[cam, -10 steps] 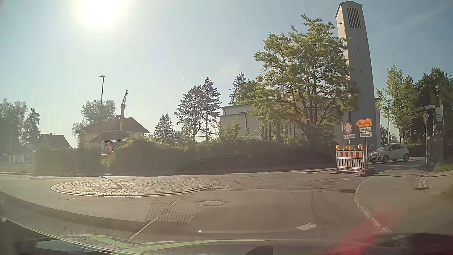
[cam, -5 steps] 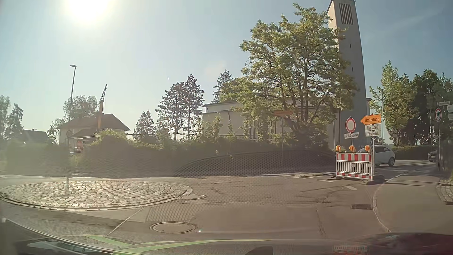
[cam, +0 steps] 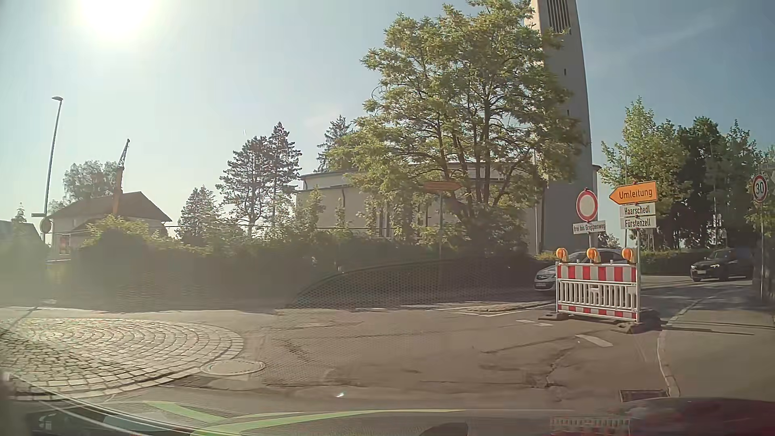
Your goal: Follow the waypoints while adhering to traffic rules and regulations
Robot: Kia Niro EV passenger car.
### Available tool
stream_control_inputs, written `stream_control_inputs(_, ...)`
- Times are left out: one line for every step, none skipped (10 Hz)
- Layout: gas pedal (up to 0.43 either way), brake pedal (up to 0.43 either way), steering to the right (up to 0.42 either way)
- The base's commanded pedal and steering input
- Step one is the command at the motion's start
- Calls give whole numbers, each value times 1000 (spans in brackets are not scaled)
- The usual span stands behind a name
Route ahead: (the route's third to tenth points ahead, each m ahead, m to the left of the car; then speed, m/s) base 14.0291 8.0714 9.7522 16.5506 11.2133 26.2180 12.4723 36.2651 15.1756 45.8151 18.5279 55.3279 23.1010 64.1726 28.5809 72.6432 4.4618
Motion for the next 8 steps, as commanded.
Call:
stream_control_inputs(0, 0, 162)
stream_control_inputs(0, 0, 130)
stream_control_inputs(0, 0, 95)
stream_control_inputs(0, 0, 63)
stream_control_inputs(0, 0, 21)
stream_control_inputs(0, 0, -20)
stream_control_inputs(0, 0, -58)
stream_control_inputs(0, 0, -110)
